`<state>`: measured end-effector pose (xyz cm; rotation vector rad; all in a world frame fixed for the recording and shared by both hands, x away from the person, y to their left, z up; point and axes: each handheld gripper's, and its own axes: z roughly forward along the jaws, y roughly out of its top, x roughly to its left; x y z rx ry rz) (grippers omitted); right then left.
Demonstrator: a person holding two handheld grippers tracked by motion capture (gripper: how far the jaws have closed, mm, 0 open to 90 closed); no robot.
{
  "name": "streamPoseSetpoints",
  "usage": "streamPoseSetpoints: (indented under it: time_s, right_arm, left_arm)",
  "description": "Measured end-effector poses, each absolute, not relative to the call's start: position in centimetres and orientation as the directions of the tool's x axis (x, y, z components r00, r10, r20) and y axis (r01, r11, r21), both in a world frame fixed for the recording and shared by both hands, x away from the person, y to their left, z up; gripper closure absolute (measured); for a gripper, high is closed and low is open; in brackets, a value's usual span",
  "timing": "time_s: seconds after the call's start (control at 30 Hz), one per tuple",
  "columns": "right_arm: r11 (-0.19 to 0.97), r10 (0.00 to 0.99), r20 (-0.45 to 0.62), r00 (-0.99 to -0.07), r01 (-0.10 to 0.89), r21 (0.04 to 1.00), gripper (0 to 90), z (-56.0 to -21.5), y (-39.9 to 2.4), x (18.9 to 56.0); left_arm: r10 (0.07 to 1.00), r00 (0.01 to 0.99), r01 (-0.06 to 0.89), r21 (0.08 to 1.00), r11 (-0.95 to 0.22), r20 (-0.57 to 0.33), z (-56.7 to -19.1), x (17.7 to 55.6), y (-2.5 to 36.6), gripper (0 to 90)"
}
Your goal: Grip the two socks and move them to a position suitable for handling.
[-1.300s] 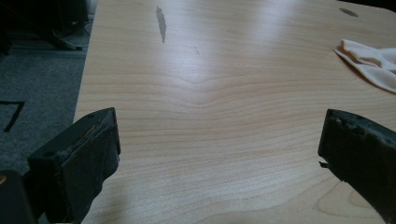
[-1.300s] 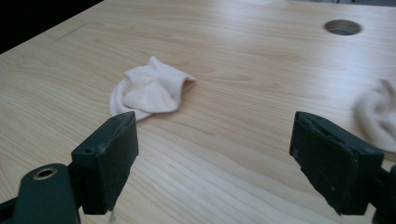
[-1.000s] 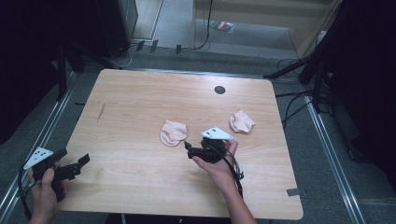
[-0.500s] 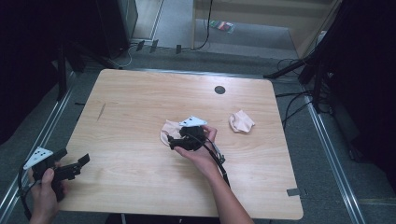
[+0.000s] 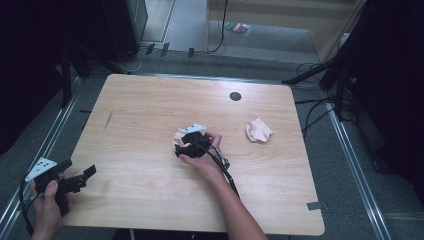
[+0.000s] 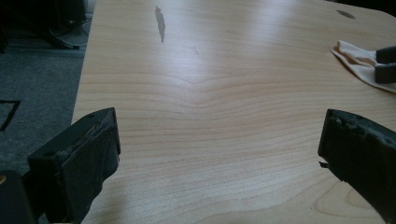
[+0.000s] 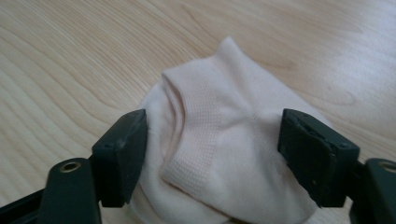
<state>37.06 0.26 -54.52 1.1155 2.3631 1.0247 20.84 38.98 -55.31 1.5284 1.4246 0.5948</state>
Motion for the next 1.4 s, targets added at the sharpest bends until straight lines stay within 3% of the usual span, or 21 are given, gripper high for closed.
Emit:
streamPoseSetpoints:
  time_s: [0.07, 0.27, 0.33, 0.53, 0.63, 0.8, 1.13, 1.4]
  right_arm:
    - [0.443, 0.771, -0.014, -0.636, 0.522, 0.729, 28.9, -54.7, 0.3, 36.9]
    - [0.417, 0.800, -0.033, -0.599, 0.516, 0.748, 72.4, -54.6, -0.2, 36.8]
    - [0.419, 0.804, -0.040, -0.593, 0.518, 0.745, 77.9, -54.4, -0.5, 36.9]
    - [0.358, 0.824, -0.001, -0.567, 0.518, 0.777, 79.6, -52.5, -1.5, 36.1]
    - [0.289, 0.845, 0.031, -0.533, 0.505, 0.814, 79.6, -50.0, -2.7, 34.4]
    - [0.238, 0.857, 0.061, -0.512, 0.498, 0.834, 79.6, -48.1, -4.7, 32.2]
    - [0.207, 0.865, 0.084, -0.494, 0.504, 0.838, 79.4, -47.3, -7.5, 28.0]
    - [0.210, 0.878, 0.095, -0.469, 0.555, 0.805, 78.1, -49.0, -7.6, 23.9]
  left_arm:
    - [0.949, 0.208, 0.499, 0.860, 0.106, -0.238, -55.3, 20.8, 39.0, 0.0]
    - [0.949, 0.209, 0.502, 0.859, 0.104, -0.237, -55.3, 20.9, 39.0, 0.0]
    - [0.950, 0.207, 0.502, 0.859, 0.103, -0.235, -55.3, 20.9, 38.9, 0.0]
    - [0.958, 0.192, 0.493, 0.865, 0.092, -0.211, -55.3, 20.8, 38.7, 0.0]
    - [0.970, 0.184, 0.502, 0.863, 0.047, -0.160, -55.0, 21.0, 38.2, 0.0]
    - [0.966, 0.205, 0.483, 0.875, 0.041, -0.159, -54.2, 21.0, 37.2, 0.0]
    - [0.934, 0.329, 0.441, 0.897, -0.021, -0.140, -52.0, 20.9, 31.8, 0.0]
    - [0.872, 0.466, 0.415, 0.908, -0.065, -0.151, -50.5, 21.0, 25.5, 0.0]
